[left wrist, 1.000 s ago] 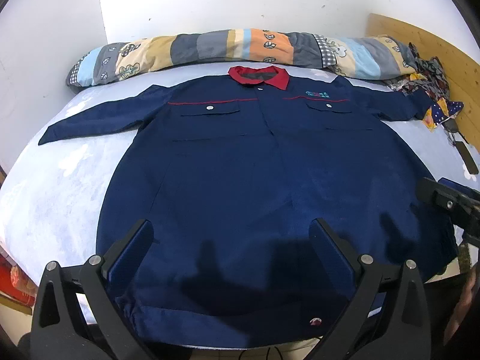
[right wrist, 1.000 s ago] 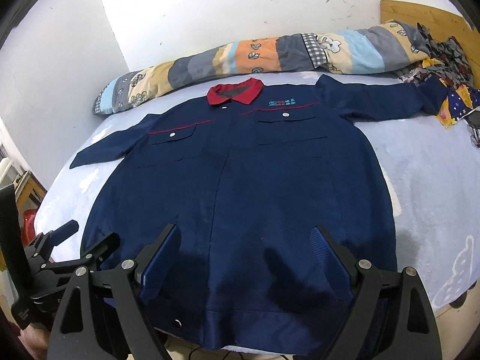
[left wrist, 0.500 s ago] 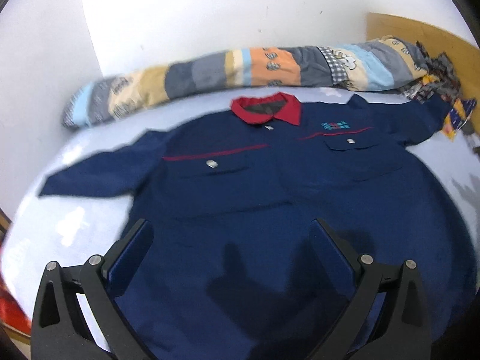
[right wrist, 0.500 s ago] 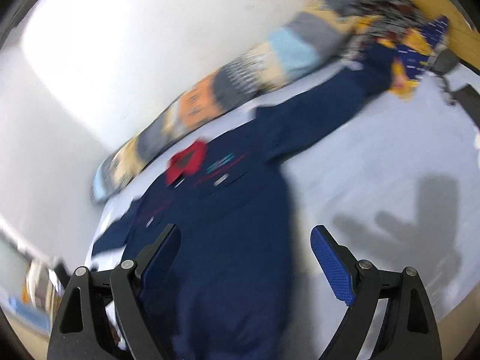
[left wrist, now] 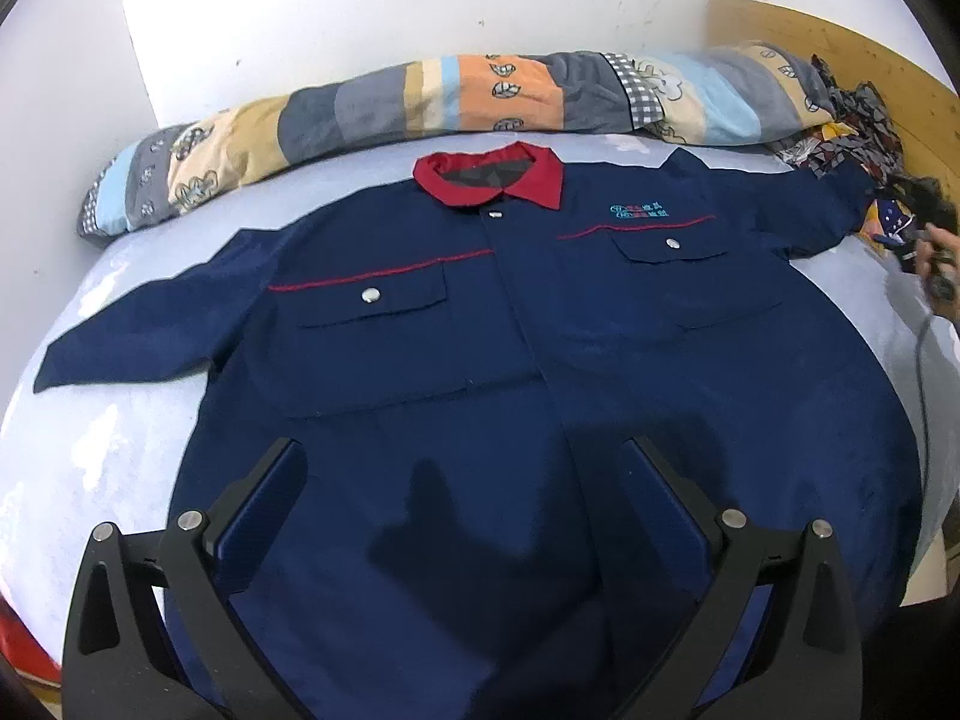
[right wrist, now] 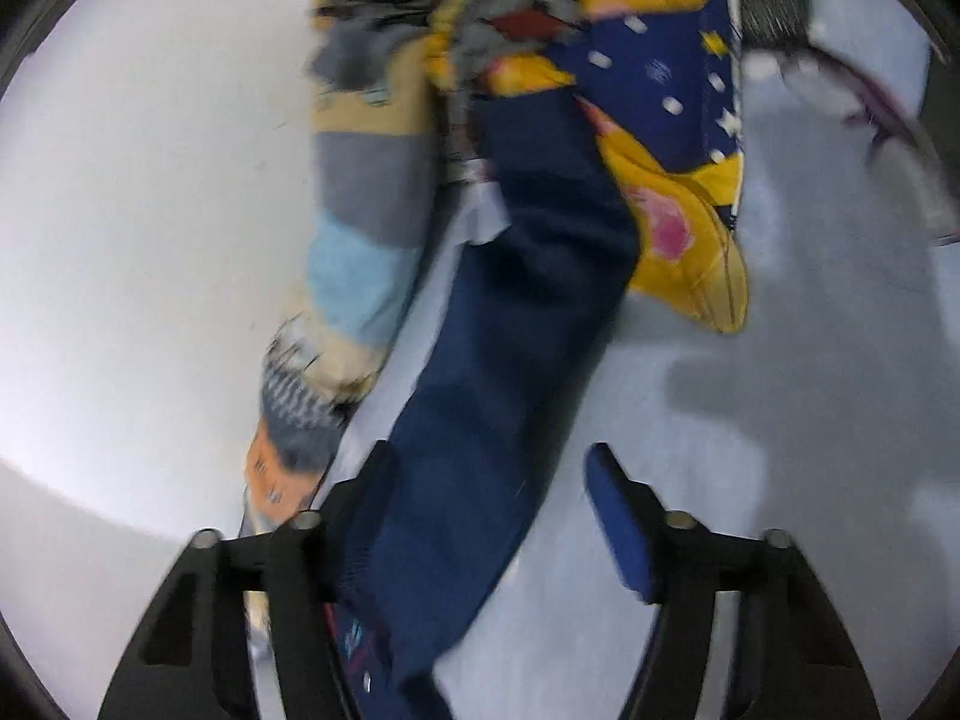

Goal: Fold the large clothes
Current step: 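Grasp the navy sleeve cuff with the right gripper and lift it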

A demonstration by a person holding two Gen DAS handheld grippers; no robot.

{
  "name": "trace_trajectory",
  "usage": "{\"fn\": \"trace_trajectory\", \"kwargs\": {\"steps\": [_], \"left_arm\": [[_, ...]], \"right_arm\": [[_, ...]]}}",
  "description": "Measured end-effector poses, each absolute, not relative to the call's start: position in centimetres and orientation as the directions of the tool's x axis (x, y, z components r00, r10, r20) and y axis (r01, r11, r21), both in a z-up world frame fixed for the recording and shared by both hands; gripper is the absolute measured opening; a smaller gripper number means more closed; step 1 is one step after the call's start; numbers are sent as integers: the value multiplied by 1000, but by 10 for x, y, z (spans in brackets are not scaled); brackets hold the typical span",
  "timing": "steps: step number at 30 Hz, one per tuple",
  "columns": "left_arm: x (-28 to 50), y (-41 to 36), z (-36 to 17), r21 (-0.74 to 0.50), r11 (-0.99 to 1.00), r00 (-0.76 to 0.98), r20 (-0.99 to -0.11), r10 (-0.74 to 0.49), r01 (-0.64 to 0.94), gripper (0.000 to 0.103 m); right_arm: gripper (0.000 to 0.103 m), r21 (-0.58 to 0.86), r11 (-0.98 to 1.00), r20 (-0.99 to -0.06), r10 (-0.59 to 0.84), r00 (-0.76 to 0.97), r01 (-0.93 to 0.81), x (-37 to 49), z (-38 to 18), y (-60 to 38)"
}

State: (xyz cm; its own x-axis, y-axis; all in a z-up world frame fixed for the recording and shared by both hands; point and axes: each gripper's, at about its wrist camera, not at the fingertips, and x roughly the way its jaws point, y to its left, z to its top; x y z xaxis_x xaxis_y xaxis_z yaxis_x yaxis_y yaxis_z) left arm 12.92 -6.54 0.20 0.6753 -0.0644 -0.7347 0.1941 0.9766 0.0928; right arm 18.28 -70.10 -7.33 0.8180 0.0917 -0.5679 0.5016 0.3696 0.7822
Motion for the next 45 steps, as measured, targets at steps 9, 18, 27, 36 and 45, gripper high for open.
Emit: {"fn": "trace_trajectory", "kwargs": {"steps": [9,18,27,36,45], "left_arm": [[137,-67,-7,64,977,638,-765,-84,205,103],[142,-56,-3,44,987,657,-750,-69,155,103],[129,-40,12,43,989,694,-717,-69,143,103],[122,1,26,31,997,731,-682,-35,77,103],[120,52,36,-37,998,743,-670,6,-41,103]], "right_arm": [[63,813,281,-536,19,844,511,228,-117,-739],[4,756,434,-493,-115,863,490,245,-81,-761],[4,688,615,-409,-111,906,386,235,30,-707],[4,522,826,-369,-7,930,213,270,159,-553],[4,357,934,-443,149,884,21,307,169,-347]]}}
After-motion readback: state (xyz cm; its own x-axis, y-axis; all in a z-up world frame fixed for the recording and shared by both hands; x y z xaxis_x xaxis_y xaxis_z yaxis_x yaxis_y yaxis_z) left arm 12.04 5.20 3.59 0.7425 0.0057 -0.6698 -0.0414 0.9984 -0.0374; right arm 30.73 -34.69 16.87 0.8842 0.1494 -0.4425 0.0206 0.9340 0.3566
